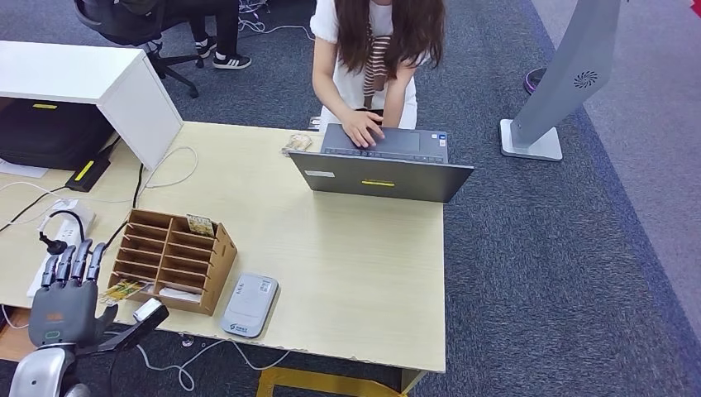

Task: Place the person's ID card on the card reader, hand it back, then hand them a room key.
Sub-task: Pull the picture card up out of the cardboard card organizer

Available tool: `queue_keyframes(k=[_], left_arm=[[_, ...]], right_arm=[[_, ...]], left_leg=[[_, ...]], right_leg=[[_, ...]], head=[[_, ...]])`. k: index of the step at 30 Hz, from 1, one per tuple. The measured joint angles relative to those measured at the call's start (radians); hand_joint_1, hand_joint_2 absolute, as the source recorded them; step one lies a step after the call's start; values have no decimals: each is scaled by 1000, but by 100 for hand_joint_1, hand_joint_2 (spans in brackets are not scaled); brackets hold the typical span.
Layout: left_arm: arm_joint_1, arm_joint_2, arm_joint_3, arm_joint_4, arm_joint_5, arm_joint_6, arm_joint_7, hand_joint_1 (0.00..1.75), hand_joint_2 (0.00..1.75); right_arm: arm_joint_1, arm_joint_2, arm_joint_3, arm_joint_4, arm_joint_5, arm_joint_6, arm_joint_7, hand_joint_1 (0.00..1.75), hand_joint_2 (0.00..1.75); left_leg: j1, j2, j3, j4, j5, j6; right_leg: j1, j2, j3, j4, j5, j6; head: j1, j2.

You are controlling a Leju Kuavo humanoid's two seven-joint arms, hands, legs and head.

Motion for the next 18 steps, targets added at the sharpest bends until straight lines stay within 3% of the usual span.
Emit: queue_keyframes(k=[18], left_arm=[[-1,0,-1,2,5,-1,0,0,175]], right_arm=[[0,0,0,0,0,0,-6,0,175]], left_leg=[[0,0,0,0,0,0]], right_leg=[[0,0,0,0,0,0]], head=[[0,0]])
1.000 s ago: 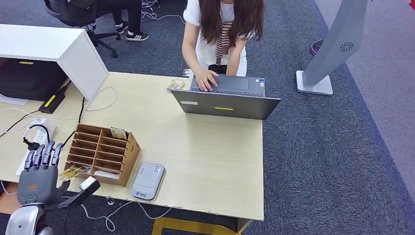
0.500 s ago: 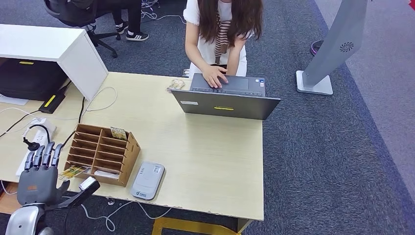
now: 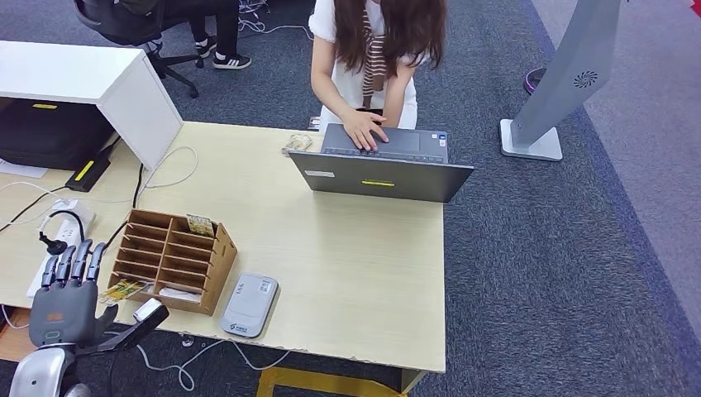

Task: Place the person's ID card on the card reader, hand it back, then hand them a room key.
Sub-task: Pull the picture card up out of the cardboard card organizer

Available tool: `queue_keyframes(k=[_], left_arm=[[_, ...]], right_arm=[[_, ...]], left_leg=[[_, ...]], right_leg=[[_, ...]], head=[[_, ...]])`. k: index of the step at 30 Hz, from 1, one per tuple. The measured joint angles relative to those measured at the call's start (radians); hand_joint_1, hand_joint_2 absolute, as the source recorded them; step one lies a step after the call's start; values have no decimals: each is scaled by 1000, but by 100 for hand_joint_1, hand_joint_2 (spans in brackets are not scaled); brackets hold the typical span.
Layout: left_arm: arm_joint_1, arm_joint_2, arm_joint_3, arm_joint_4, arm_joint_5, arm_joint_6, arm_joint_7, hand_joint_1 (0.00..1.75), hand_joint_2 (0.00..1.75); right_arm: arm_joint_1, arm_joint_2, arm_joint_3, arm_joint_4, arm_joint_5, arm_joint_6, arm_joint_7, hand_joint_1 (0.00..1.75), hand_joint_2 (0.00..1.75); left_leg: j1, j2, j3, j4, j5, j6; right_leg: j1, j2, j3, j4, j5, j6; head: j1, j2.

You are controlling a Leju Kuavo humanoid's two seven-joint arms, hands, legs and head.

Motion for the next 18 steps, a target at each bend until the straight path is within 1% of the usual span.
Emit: queue_keyframes(k=[11,18], left_arm=[[-1,0,-10,15,0,-7,-1,0,175],[-3,0,-14,31,-6,-33,0,0,175]], right_arm=[[0,0,0,0,0,0,-2,0,175],[0,0,0,0,6,0,-4,0,175]], left_leg=[[0,0,0,0,0,0],[0,0,0,0,0,0]], right_leg=[[0,0,0,0,0,0],[0,0,0,0,0,0]], head=[[0,0],[0,0]])
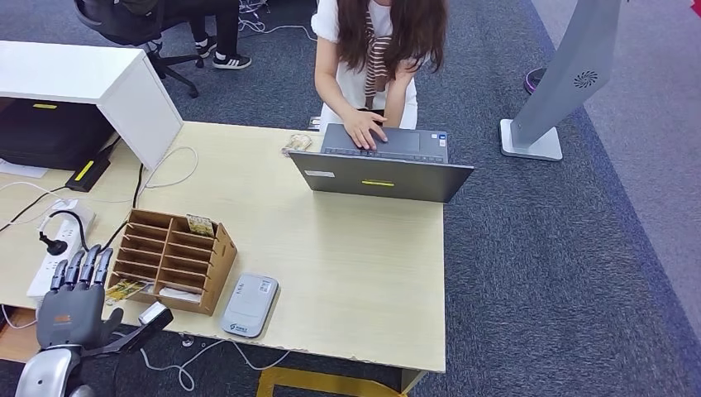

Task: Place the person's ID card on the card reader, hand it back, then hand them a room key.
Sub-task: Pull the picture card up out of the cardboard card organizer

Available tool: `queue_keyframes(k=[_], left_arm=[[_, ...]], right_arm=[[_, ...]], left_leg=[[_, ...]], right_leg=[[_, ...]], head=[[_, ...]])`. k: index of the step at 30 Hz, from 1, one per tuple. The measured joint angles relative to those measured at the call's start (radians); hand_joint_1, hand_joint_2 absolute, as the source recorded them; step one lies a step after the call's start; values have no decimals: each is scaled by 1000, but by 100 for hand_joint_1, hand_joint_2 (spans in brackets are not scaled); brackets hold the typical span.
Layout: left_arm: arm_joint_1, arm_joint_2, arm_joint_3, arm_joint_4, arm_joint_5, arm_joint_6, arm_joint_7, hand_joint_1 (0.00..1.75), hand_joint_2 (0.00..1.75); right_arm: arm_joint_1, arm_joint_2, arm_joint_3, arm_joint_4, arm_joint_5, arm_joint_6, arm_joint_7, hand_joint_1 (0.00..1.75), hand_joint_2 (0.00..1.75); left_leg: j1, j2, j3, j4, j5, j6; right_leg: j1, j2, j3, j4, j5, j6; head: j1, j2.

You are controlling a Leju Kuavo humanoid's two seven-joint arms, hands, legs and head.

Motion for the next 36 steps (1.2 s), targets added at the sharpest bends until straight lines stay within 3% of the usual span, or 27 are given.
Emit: queue_keyframes(k=[14,18,36], left_arm=[[-6,0,-5,20,-2,-12,3,0,175],[-7,0,-5,23,-1,-17,4,175,175],[-12,9,-15,25,28,-23,-13,175,175]], right_arm=[[0,0,0,0,6,0,0,0,175],[0,0,0,0,6,0,-2,0,175],[0,0,0,1,8,0,-10,0,175]], left_leg=[[0,0,0,0,0,0],[0,0,0,0,0,0],[0,0,0,0,0,0]], right_leg=[[0,0,0,0,0,0],[0,0,0,0,0,0],[0,0,0,0,0,0]], head=[[0,0],[0,0],[0,0]])
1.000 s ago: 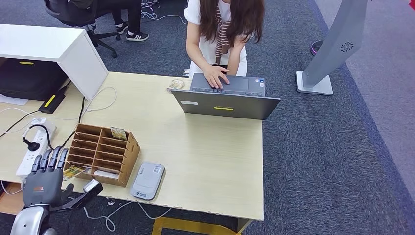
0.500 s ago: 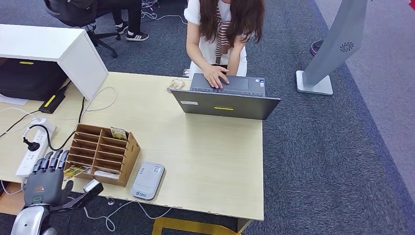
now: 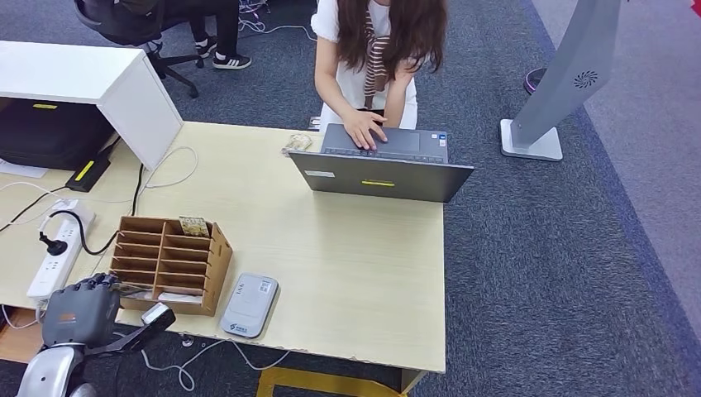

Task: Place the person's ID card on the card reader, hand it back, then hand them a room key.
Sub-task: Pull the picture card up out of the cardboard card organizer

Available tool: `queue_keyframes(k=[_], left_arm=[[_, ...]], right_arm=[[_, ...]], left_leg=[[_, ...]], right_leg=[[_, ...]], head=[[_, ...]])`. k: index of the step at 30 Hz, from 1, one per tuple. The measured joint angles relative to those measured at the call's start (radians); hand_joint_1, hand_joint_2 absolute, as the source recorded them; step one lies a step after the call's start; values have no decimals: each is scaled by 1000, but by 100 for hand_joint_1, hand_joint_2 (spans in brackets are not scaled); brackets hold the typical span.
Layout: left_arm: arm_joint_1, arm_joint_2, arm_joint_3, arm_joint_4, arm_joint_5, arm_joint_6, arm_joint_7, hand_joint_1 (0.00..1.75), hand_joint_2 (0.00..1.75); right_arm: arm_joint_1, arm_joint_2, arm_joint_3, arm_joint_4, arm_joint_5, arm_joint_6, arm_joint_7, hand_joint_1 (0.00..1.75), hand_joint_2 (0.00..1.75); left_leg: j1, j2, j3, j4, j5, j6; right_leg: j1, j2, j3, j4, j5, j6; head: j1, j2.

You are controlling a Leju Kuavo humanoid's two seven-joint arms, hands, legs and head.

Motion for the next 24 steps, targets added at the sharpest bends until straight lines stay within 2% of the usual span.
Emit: queue_keyframes(k=[11,16,20,24], left_arm=[[0,0,-1,0,3,0,-4,175,175],[10,1,-1,-21,44,13,-31,175,175],[40,1,-12,-127,44,19,-49,175,175],[70,4,-72,-297,4,21,-33,175,175]], right_arm=[[0,0,0,0,0,0,-1,0,175],[0,0,0,0,-3,-1,-6,0,175],[0,0,-1,1,-19,-6,-6,0,175],[1,0,-4,1,-38,-12,-8,0,175]], left_leg=[[0,0,0,0,0,0],[0,0,0,0,0,0],[0,0,0,0,0,0],[0,0,-1,1,0,0]], right_leg=[[0,0,0,0,0,0],[0,0,0,0,0,0],[0,0,0,0,0,0],[0,0,-1,0,0,0]], head=[[0,0],[0,0],[0,0],[0,0]])
